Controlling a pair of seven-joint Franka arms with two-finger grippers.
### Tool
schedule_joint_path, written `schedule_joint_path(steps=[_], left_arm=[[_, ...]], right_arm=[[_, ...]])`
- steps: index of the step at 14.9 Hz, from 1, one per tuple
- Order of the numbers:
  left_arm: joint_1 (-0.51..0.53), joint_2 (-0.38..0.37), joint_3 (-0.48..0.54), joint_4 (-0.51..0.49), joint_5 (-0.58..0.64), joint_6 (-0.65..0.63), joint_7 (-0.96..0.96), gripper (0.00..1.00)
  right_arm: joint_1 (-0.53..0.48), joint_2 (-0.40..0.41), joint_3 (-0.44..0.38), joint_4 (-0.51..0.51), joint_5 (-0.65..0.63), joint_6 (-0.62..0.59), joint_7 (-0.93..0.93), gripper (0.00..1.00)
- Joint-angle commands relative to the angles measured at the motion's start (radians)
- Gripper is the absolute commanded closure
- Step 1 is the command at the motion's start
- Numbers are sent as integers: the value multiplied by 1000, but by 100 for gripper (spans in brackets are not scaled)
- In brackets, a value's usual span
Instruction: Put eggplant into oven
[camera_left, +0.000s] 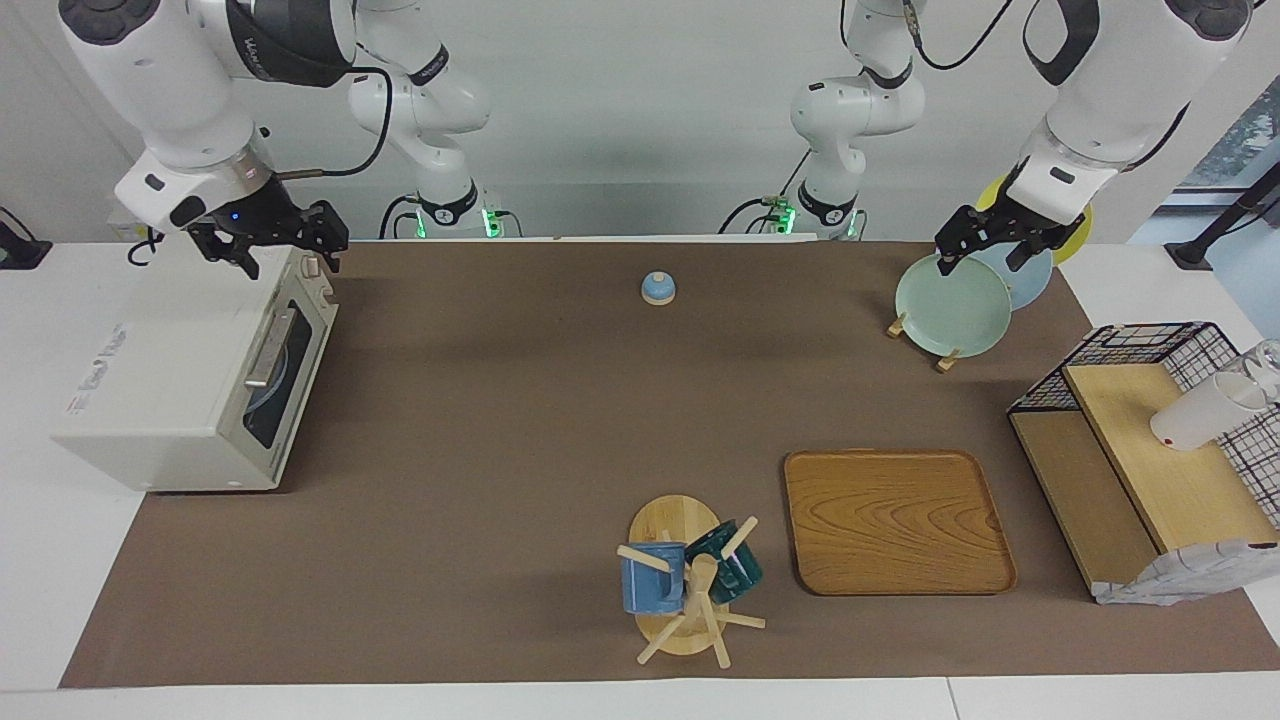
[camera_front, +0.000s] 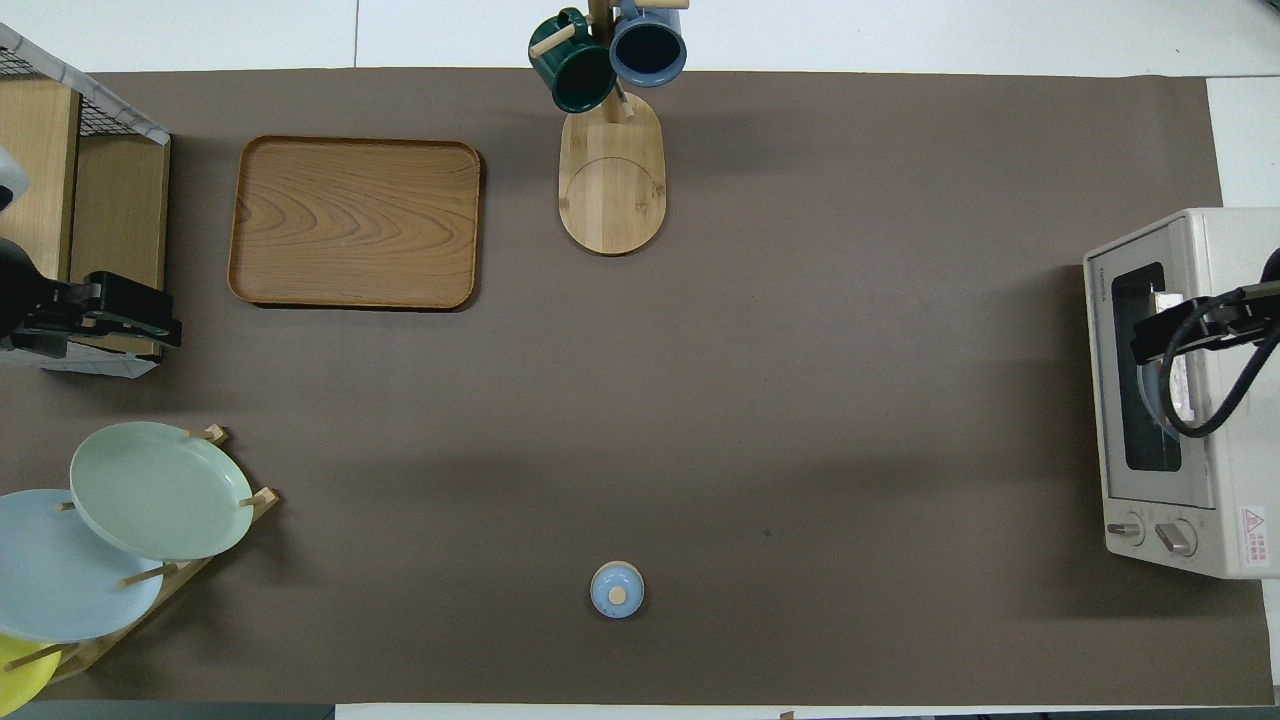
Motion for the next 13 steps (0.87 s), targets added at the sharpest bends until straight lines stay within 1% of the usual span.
schedule_joint_path(steps=[1,4,7,9,13], left_arm=[[-3,-9,7,3,-4,-19,6,0],[-3,-9,7,3,-3,-19,6,0],[-3,-9,7,3,-3,-19,6,0],[-3,-9,7,3,-4,-19,6,0],[-3,-9,7,3,-4,-19,6,0]], right_arm=[[-8,6,0,16,28,-13,19,0],[-7,13,0,46,32,-17,31,0],[-4,26,8,72,35,-27,97,0],[-10,26,-6,69,78,-24,125,0],[-10,26,-13,71,74,-17,123,0]])
